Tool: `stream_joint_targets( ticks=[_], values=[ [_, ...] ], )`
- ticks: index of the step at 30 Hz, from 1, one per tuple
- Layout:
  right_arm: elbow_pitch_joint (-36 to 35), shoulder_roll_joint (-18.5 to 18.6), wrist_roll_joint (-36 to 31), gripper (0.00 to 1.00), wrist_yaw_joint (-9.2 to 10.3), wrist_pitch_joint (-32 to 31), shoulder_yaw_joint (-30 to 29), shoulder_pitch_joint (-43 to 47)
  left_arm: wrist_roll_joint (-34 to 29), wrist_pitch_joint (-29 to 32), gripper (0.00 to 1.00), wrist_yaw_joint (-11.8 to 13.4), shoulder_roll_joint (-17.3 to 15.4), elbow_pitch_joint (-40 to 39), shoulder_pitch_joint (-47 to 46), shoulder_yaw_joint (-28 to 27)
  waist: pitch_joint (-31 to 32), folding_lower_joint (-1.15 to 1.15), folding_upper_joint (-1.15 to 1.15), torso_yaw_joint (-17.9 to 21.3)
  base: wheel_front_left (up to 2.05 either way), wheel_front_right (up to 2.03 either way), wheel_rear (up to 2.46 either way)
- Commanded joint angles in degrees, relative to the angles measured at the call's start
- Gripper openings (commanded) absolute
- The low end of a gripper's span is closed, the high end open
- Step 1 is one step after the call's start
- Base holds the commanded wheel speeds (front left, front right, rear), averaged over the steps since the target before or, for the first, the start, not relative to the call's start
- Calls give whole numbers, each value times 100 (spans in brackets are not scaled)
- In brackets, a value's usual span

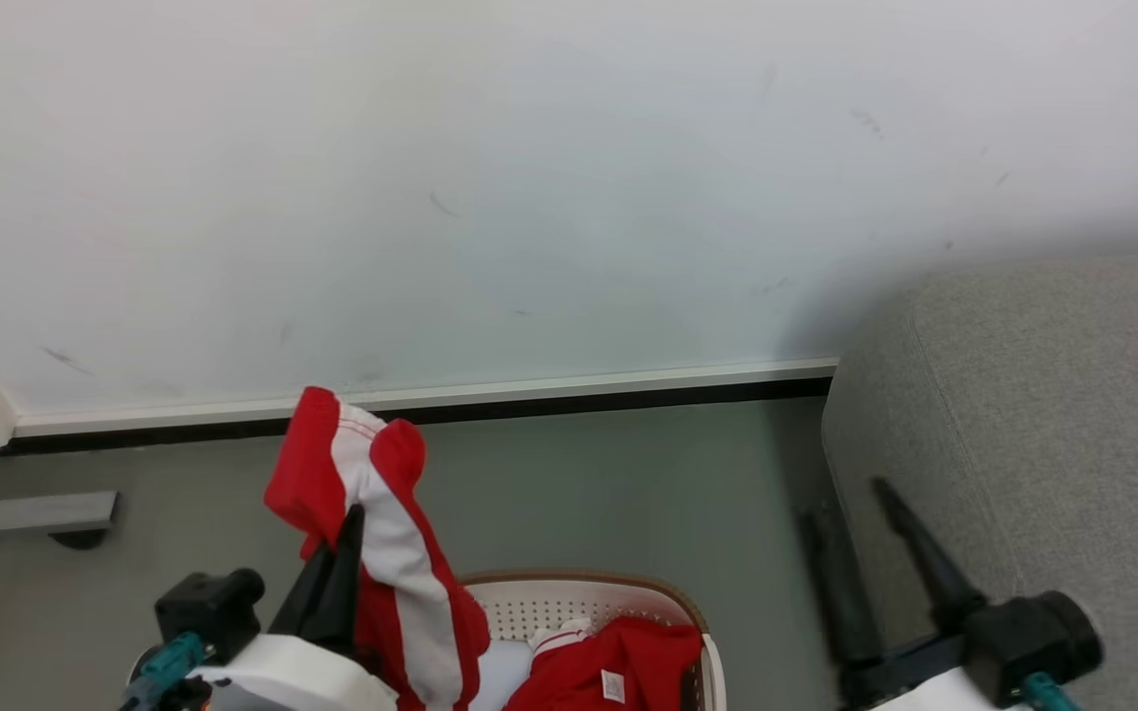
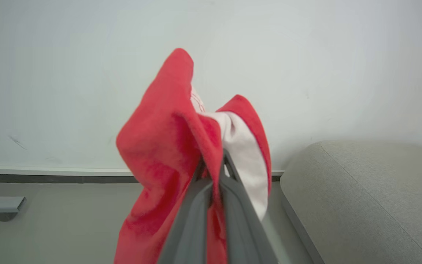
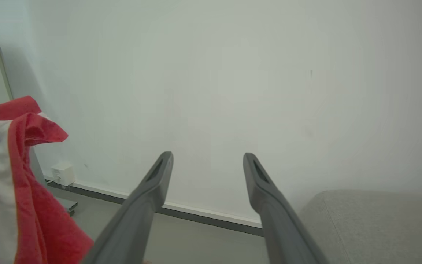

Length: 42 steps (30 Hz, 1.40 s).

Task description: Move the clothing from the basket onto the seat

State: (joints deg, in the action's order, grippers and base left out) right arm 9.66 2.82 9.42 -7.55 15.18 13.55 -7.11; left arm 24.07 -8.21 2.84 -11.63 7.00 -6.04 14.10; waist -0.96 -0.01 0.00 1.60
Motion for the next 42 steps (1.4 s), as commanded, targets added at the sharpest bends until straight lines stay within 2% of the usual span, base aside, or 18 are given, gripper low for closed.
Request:
stream_joint_targets(
  ticks=[1,10,14,19,25,35,42],
  values=[
    [2,13,40,100,12,-4,135,-84,-107,32,0,-9,-44,-78,-31,30,5,1,0,-8,0,0,0],
    [183,17,403,100,12,-3,1888,-396,-232,304,0,-65,141,-311,-396,444,122,1,0,-96,0,0,0],
    [300,20,575,100,12,-4,2374,-585,-355,397,0,-128,311,-352,-577,766,159,1,0,-143,0,0,0],
    [369,19,610,100,12,-3,2383,-719,-479,531,0,-218,463,-498,-649,1173,184,1,0,-212,0,0,0],
    [566,18,379,100,12,-4,2071,-656,-518,713,0,-277,460,-778,-545,1462,170,1,0,-271,0,0,0],
    [805,17,494,100,12,-3,2269,-707,-154,1243,0,-628,469,-1379,-291,1971,160,1,0,-316,0,0,0],
    [972,17,587,100,12,-4,2281,-762,39,1403,0,-688,408,-1549,-221,2062,148,1,0,-329,0,0,0]
  ],
)
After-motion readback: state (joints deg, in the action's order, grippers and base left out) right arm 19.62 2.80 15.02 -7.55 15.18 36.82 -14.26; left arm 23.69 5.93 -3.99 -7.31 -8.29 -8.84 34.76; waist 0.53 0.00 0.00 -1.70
